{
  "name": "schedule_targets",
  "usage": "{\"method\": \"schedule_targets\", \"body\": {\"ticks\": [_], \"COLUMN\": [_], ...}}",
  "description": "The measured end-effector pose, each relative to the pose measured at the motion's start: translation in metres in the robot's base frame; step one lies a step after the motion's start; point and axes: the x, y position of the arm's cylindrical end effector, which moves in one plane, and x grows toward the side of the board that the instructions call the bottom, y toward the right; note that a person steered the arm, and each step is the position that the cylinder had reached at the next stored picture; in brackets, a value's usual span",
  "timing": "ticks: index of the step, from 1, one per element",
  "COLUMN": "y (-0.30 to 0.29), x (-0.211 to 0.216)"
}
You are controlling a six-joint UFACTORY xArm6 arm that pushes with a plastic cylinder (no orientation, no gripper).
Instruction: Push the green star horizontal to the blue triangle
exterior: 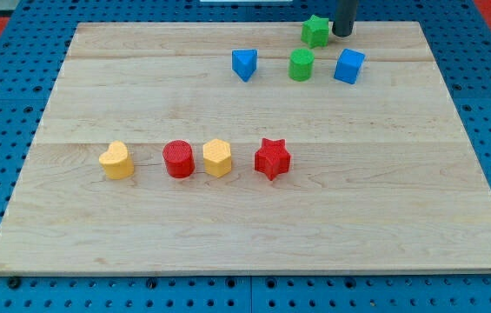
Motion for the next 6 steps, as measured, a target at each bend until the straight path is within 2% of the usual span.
{"method": "schedule_targets", "body": {"ticks": [1,3,4,5,6], "y": [-0.038,-0.138,-0.190,-0.228,-0.234], "x": [-0.005,0.029,0.031,0.043,0.055]}}
